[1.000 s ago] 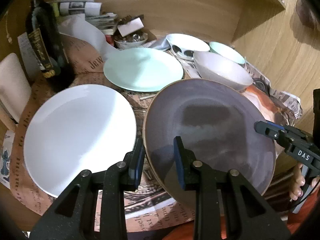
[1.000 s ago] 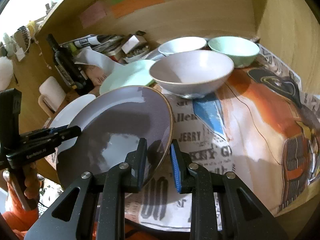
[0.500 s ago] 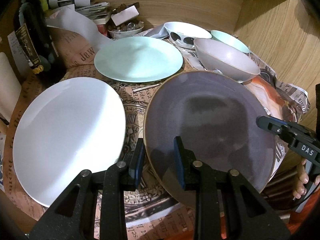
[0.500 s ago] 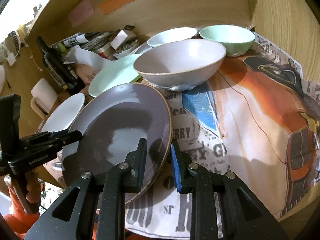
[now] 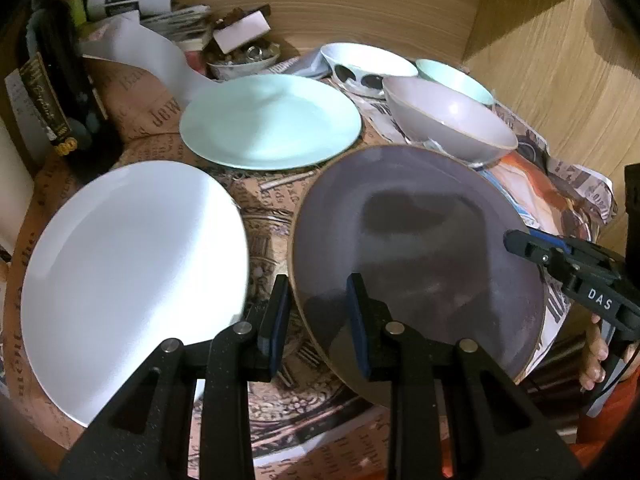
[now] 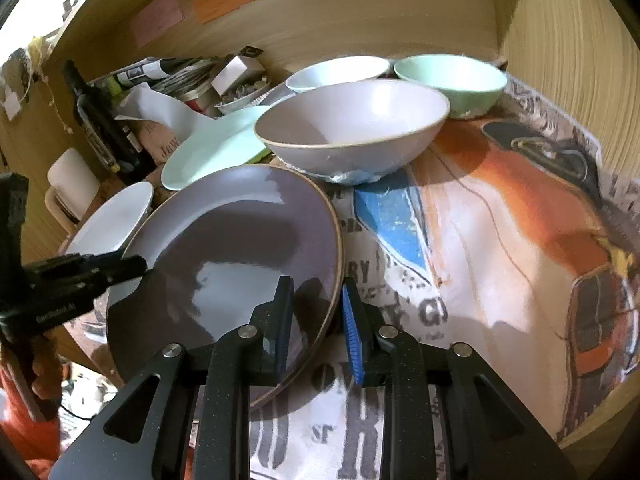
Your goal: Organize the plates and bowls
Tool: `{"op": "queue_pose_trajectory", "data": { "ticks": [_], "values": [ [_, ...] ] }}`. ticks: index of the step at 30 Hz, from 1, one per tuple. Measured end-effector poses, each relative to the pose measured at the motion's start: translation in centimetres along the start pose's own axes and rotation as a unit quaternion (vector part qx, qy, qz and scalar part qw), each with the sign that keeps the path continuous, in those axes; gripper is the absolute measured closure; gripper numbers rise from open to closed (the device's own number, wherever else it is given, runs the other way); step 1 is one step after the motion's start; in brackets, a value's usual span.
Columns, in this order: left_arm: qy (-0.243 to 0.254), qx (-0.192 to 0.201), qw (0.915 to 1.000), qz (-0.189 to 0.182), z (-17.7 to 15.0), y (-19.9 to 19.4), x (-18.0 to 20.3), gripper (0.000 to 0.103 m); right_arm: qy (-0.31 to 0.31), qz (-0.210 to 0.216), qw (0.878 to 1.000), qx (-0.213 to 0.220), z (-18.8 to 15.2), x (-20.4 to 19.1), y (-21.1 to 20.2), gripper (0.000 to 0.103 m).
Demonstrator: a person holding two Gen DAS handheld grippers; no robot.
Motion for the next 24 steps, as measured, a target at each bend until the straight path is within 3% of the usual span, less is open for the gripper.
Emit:
{"op": "queue_pose_trajectory", "data": {
  "ticks": [5,8,11,13,16,18,21,24],
  "values": [
    [0.000,0.032,0.9994,0.012,0.5,-1.8,-0.2,0.074,0.002,-0.003,1.000,0.026,1.0,0.2,-1.6,0.080],
    [0.001,0.050,0.9986,0.019,0.8,-3.0,-0.4,0.071,-0.005,-0.003,0.999,0.051,1.9,-0.3,-2.9,0.071],
    [0.000,0.073,0.9970,0.027,1.1,-4.5,-0.7,0.055,-0.017,0.005,0.997,0.073,2.7,-1.4,-3.9,0.058],
    [-0.002,0.089,0.9955,0.033,1.2,-5.5,-1.0,0.045,-0.029,0.013,0.996,0.086,3.3,-2.6,-4.6,0.055],
    [-0.011,0.110,0.9930,0.041,1.4,-7.2,-1.9,0.036,-0.047,0.023,0.994,0.100,4.1,-4.1,-5.1,0.052],
    [-0.018,0.121,0.9913,0.047,1.5,-7.9,-2.5,0.029,-0.056,0.035,0.992,0.110,4.7,-5.3,-5.3,0.040],
    [-0.028,0.142,0.9877,0.060,1.5,-9.2,-3.7,0.015,-0.067,0.052,0.989,0.121,5.6,-6.9,-5.5,0.033],
    [-0.033,0.159,0.9836,0.080,1.5,-10.2,-4.9,0.011,-0.081,0.061,0.986,0.129,6.2,-8.7,-5.4,0.025]
  ]
}}
Point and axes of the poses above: each gripper's, at about its wrist camera, not at the fingertips, and y roughly the way its jaws point, x to its right, z to its top, the point moved 3 cm from there along y, roughly the way its jaws point, and after that the axes turned 3 degrees about -z, right-handed, at the moved point
